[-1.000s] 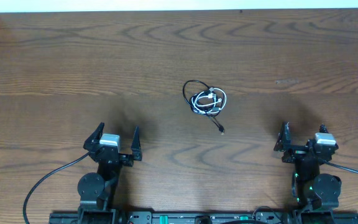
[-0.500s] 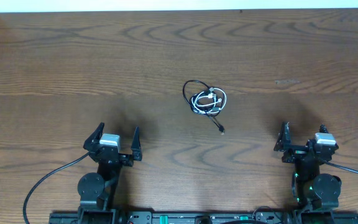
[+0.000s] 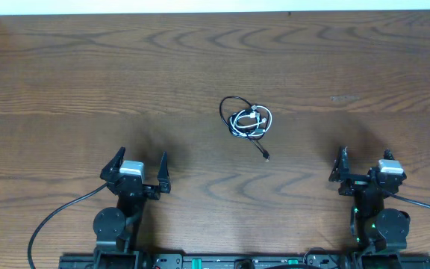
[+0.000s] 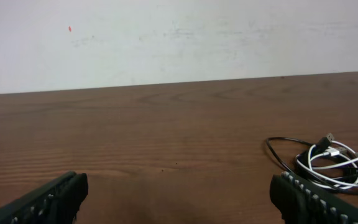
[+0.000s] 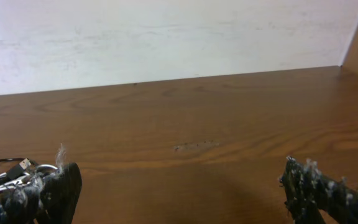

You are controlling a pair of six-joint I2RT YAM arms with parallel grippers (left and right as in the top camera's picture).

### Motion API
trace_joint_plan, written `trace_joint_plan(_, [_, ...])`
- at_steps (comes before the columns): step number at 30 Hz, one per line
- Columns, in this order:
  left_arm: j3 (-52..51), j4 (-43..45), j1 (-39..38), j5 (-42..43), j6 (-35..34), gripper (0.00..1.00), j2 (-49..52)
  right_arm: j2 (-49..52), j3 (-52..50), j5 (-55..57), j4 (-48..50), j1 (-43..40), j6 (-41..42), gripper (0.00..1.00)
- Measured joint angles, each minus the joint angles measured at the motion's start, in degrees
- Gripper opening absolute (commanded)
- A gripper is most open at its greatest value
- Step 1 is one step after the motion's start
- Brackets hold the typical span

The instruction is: Untangle cables

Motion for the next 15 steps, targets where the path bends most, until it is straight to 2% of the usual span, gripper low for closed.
trace_joint_plan(15, [0.0,0.0,0.0,0.0,-0.68,0.98,0.0,0.0,0.0,-0.02,0.0,0.0,0.02,0.99])
